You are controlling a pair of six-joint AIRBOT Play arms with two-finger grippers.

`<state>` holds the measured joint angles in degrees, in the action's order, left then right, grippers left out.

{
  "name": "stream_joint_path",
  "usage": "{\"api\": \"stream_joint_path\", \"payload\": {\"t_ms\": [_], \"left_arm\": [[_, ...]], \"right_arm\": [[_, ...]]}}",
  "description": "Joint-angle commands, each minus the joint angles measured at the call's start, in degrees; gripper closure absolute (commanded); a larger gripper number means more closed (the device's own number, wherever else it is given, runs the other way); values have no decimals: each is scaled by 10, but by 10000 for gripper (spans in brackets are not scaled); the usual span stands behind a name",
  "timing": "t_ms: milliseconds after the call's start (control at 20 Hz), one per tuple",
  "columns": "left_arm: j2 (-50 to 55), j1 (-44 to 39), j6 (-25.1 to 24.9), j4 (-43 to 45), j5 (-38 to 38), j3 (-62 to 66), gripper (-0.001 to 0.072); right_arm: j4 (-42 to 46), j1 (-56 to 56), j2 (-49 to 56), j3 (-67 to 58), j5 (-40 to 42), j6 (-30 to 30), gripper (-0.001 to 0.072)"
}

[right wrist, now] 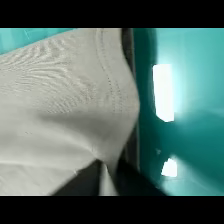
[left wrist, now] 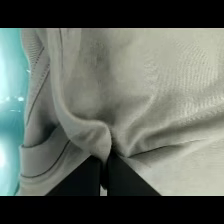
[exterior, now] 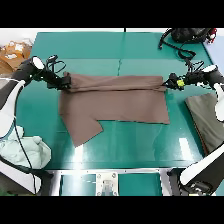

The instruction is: Fold the shirts.

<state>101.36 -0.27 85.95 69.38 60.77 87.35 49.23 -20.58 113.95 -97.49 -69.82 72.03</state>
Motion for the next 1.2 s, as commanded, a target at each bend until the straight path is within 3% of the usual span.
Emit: {"api": "stream_joint_path", "payload": {"t_ms": [0, 50, 100, 250, 400, 450, 500, 550, 700, 850, 1100, 1150], "left_arm": [[3, 0, 2, -12, 6, 4, 611], [3, 0, 2, -12, 15, 10, 305], [1, 0, 2, -12, 25, 16, 74], [-1, 0, 1, -8, 90, 59, 67], [-1, 0, 2, -3, 195, 121, 68], [-1, 0, 2, -3, 228, 140, 168], [-1, 0, -6, -4, 264, 159, 519], [-2, 0, -8, -4, 294, 173, 681], [-18, 0, 4, -3, 365, 179, 680], [-77, 0, 11, 6, 378, 112, 681], [-302, 0, 36, 119, 239, -187, 679], [-344, 0, 43, 116, 203, -247, 679]], "right_arm": [[-1, -5, 0, -8, -25, 17, 487], [0, -10, 0, -17, -39, 26, 454], [0, -16, 0, -26, -57, 35, 404], [0, -43, -6, -46, -116, 70, 411], [2, -67, -25, -45, -180, 74, 578], [11, -70, -36, -36, -196, 75, 649], [21, -71, -55, -16, -199, 75, 696], [30, -71, -80, 17, -197, 75, 696], [59, -72, -174, 148, -170, 68, 697], [91, -78, -304, 325, -106, 73, 696], [83, -84, -490, 560, -16, 103, 683], [77, -84, -509, 591, -8, 103, 610]]}}
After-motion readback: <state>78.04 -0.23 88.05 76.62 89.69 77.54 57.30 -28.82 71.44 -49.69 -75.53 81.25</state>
